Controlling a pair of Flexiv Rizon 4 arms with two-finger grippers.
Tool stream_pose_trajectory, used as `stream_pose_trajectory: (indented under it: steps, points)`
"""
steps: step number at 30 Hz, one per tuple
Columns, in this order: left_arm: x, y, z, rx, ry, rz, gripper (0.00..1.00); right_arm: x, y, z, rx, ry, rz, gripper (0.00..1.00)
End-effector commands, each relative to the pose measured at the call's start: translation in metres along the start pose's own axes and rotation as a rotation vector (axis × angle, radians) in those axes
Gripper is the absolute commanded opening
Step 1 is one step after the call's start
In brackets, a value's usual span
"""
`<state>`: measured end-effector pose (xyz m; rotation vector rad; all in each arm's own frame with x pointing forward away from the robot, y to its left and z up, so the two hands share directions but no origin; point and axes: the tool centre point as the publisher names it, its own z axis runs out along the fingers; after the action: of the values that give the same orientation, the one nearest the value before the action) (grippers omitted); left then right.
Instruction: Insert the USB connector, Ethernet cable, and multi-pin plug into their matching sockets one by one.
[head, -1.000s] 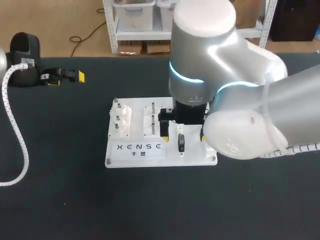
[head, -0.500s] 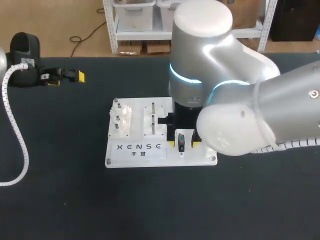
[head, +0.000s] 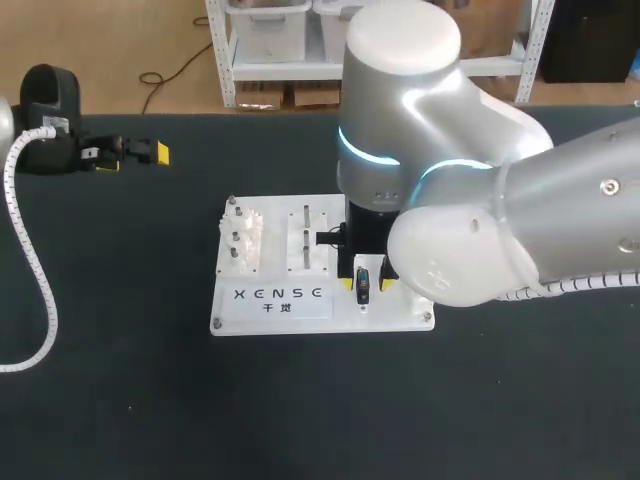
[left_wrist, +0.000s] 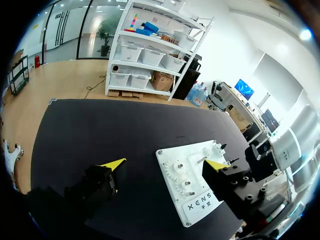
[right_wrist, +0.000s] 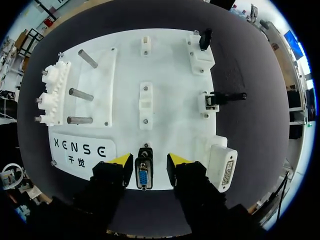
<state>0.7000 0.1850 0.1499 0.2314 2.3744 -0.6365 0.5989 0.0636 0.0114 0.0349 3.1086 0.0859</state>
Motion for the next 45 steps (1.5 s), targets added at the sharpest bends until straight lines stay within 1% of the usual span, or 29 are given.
stream_pose_trajectory:
  steps: [1, 2, 5, 6, 8, 19, 27, 32, 38, 41, 45]
  points:
    - [0.000, 0.000, 0.000, 0.000, 0.000, 0.000, 1.00, -0.002, 0.000, 0.001, -0.001, 0.002, 0.000, 0.41]
    - [0.000, 0.000, 0.000, 0.000, 0.000, 0.000, 1.00, -0.002, 0.000, 0.001, -0.001, 0.003, -0.001, 0.37]
    - [0.000, 0.000, 0.000, 0.000, 0.000, 0.000, 1.00, -0.002, 0.001, 0.001, -0.001, 0.003, -0.007, 0.33]
    - [0.000, 0.000, 0.000, 0.000, 0.000, 0.000, 1.00, -0.002, 0.001, 0.001, -0.002, 0.003, -0.010, 0.26]
    - [0.000, 0.000, 0.000, 0.000, 0.000, 0.000, 1.00, -0.002, 0.002, 0.001, 0.001, -0.004, -0.021, 0.00]
    - [0.000, 0.000, 0.000, 0.000, 0.000, 0.000, 1.00, 0.001, -0.001, -0.008, -0.015, -0.060, -0.054, 0.00]
    - [0.000, 0.000, 0.000, 0.000, 0.000, 0.000, 1.00, -0.001, -0.006, -0.026, -0.040, -0.101, -0.052, 0.00]
    - [0.000, 0.000, 0.000, 0.000, 0.000, 0.000, 1.00, -0.007, -0.017, -0.044, -0.048, -0.124, -0.035, 0.00]
    - [0.000, 0.000, 0.000, 0.000, 0.000, 0.000, 1.00, -0.016, -0.037, -0.062, -0.048, -0.153, -0.023, 0.00]
    - [0.000, 0.000, 0.000, 0.000, 0.000, 0.000, 1.00, -0.018, -0.047, -0.067, -0.045, -0.165, -0.013, 0.00]
    - [0.000, 0.000, 0.000, 0.000, 0.000, 0.000, 1.00, -0.018, -0.058, -0.067, -0.033, -0.163, -0.002, 0.00]
